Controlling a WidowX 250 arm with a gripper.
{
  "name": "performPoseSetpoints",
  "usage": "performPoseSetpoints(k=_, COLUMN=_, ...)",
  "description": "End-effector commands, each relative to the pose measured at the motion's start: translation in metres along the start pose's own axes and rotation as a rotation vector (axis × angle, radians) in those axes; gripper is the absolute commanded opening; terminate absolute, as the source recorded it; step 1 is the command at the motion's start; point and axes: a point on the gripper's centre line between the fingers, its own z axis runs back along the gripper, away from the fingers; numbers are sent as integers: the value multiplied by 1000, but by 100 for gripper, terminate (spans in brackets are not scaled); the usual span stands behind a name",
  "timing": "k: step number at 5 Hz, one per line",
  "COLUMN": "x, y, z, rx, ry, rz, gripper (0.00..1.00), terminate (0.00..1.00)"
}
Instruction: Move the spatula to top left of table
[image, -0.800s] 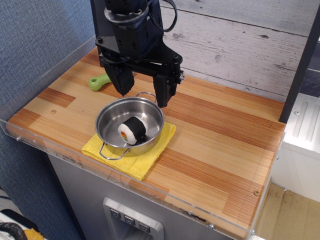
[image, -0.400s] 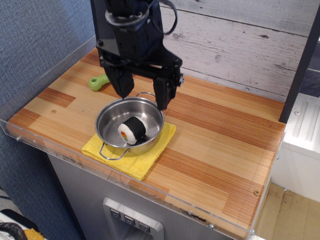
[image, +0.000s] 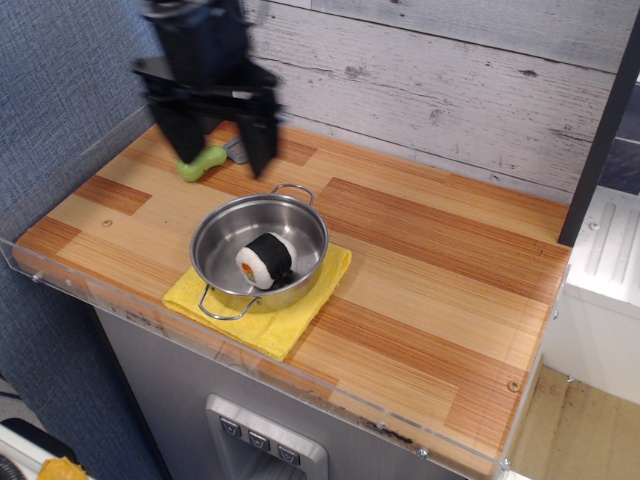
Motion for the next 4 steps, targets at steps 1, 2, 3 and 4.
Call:
performPoseSetpoints(k=1, x=30, y=60, z=5, rx=63, ry=-23, rz=17, gripper=100, terminate=0)
performPoseSetpoints(k=2, x=52, y=73, z=-4, rx=105, ry=-2, rz=9, gripper=100, terminate=0)
performPoseSetpoints(k=3, x=73, y=71, z=-12, rx=138, ry=4, rz=-16, gripper=100, terminate=0)
performPoseSetpoints(k=4, x=89, y=66, z=-20, rx=178, ry=11, rz=-39, gripper=100, terminate=0)
